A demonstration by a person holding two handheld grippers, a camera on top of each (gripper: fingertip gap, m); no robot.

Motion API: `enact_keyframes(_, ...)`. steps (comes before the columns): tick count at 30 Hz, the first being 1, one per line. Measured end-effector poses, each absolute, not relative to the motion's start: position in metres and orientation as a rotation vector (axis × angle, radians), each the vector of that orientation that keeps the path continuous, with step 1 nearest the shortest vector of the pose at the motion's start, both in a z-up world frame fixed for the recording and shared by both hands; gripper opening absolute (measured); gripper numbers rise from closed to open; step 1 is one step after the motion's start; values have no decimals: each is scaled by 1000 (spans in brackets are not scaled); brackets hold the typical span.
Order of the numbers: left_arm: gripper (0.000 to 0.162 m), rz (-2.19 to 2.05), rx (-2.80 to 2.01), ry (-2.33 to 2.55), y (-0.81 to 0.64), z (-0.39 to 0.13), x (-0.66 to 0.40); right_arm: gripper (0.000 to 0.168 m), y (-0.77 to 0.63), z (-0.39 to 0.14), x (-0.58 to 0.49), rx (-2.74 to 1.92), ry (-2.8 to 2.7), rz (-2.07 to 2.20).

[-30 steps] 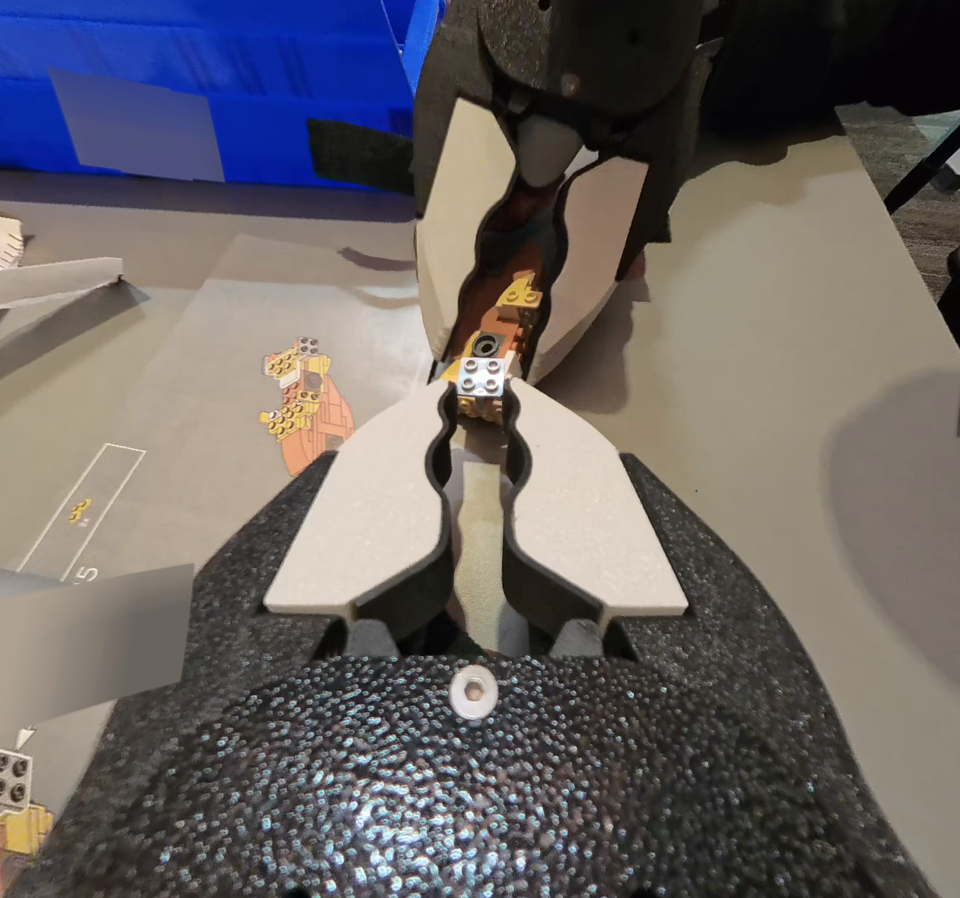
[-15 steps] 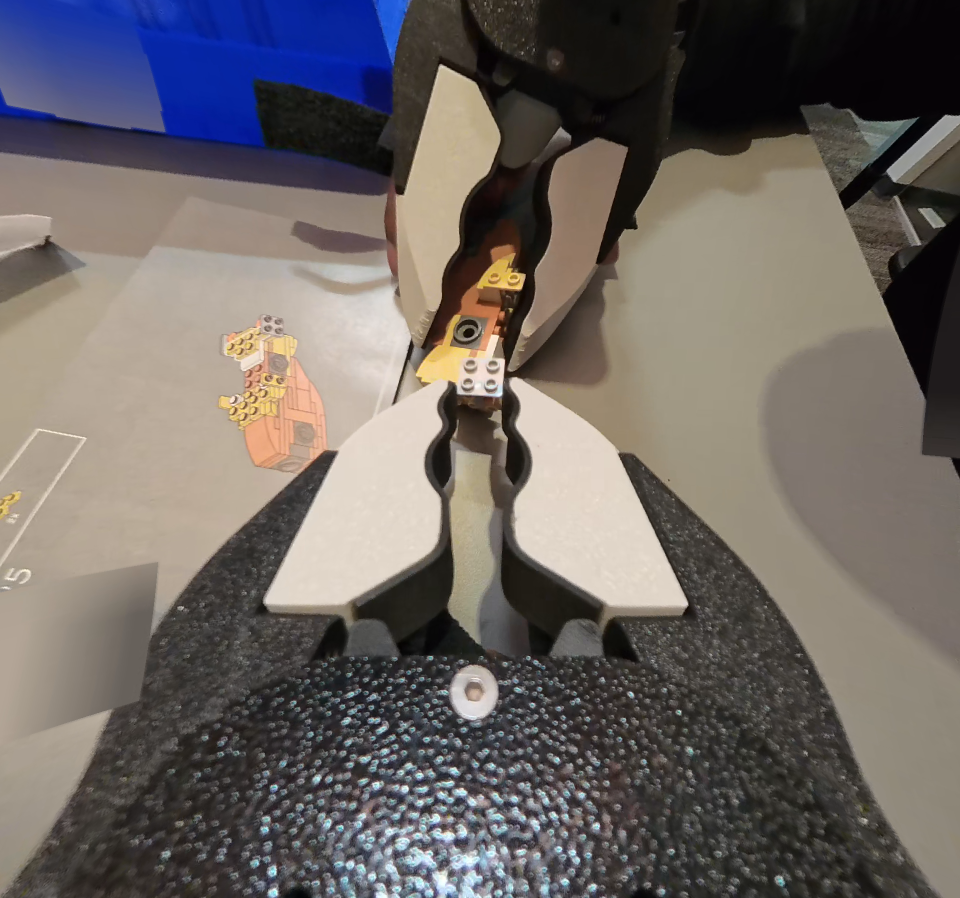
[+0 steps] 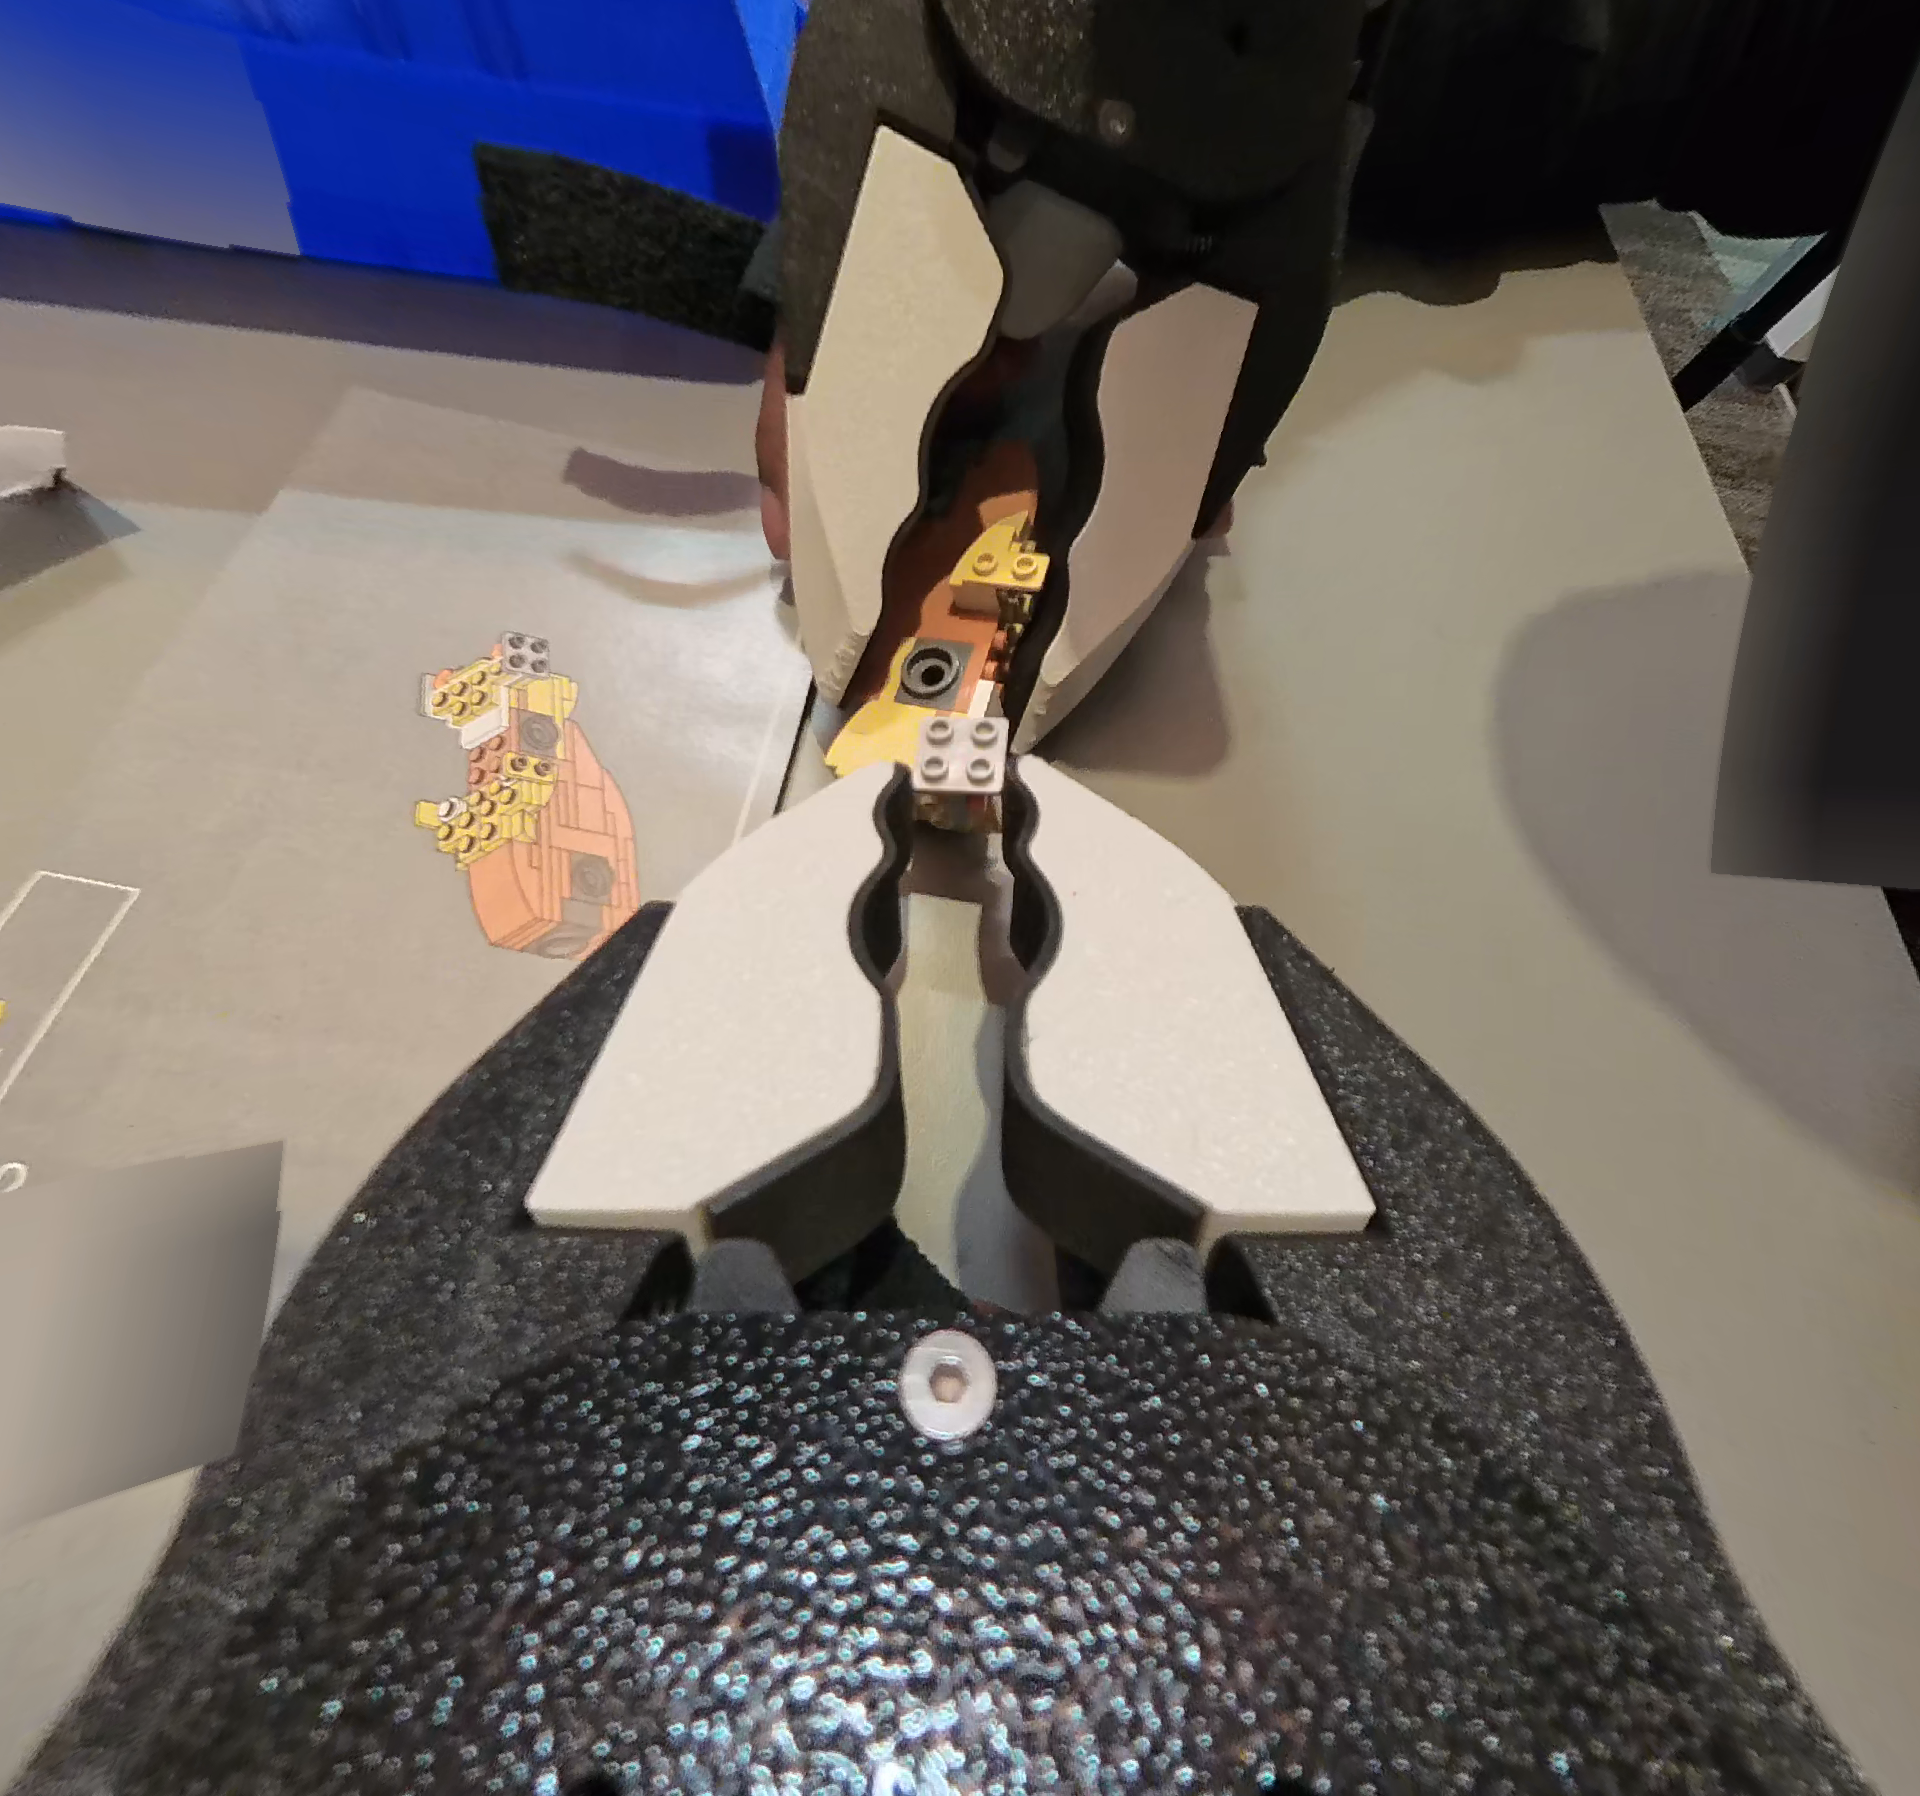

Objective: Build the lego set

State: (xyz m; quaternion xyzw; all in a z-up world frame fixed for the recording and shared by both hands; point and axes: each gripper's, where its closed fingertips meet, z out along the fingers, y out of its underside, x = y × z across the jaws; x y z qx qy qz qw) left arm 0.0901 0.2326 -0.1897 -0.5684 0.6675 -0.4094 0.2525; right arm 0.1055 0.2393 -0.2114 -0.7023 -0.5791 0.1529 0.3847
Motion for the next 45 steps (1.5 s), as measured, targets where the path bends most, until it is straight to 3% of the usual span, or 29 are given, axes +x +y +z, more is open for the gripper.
enact_keyframes(12,15,-1121,-1554,1800,237,-190,90,41,234,-210,105,-1775,-1499,407)
enact_keyframes(45,15,-1165,-1508,1875,228,-190,84,37,230,-210,105,-1714,-1571,437)
